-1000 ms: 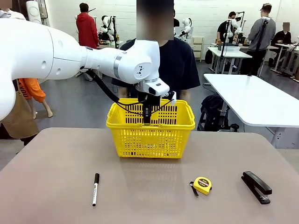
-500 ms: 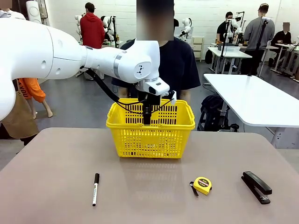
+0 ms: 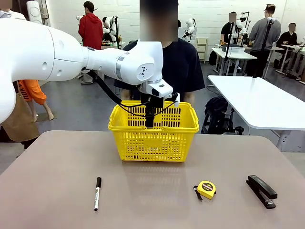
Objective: Place the items the person wants into the basket.
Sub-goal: Pick up the item the person points to and place it in the Market Basket.
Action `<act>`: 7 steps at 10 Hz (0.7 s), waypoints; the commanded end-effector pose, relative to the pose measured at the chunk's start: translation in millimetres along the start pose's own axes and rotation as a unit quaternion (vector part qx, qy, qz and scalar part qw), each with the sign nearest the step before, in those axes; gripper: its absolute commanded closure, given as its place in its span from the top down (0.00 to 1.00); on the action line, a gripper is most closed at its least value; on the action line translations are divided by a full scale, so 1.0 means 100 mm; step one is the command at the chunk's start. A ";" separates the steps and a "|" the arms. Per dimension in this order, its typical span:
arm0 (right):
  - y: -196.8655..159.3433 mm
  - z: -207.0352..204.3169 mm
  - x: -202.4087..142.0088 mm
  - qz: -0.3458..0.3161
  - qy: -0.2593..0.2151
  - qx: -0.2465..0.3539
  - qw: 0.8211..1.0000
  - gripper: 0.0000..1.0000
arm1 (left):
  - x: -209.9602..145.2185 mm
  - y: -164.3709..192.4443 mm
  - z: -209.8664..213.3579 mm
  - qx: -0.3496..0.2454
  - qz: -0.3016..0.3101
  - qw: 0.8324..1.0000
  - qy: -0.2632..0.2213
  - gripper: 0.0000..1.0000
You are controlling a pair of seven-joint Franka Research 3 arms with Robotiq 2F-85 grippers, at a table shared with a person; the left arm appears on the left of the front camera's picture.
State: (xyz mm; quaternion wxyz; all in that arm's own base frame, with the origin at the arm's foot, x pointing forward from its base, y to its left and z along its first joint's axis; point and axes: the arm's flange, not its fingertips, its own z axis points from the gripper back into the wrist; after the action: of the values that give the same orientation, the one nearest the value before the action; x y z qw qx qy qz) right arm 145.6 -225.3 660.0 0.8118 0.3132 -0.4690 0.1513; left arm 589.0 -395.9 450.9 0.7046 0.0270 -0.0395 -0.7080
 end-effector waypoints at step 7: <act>0.01 -0.02 -0.01 0.004 -0.005 0.012 1.000 1.00 | -1.04 -1.22 1.47 0.078 0.235 0.969 -0.020 1.00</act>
State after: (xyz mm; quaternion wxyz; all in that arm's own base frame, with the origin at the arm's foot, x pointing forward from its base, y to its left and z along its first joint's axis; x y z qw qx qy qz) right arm 145.9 -225.3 659.6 0.8119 0.3135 -0.4686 0.1513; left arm 510.5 -335.0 588.1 0.8265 0.0591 -0.1141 -0.5480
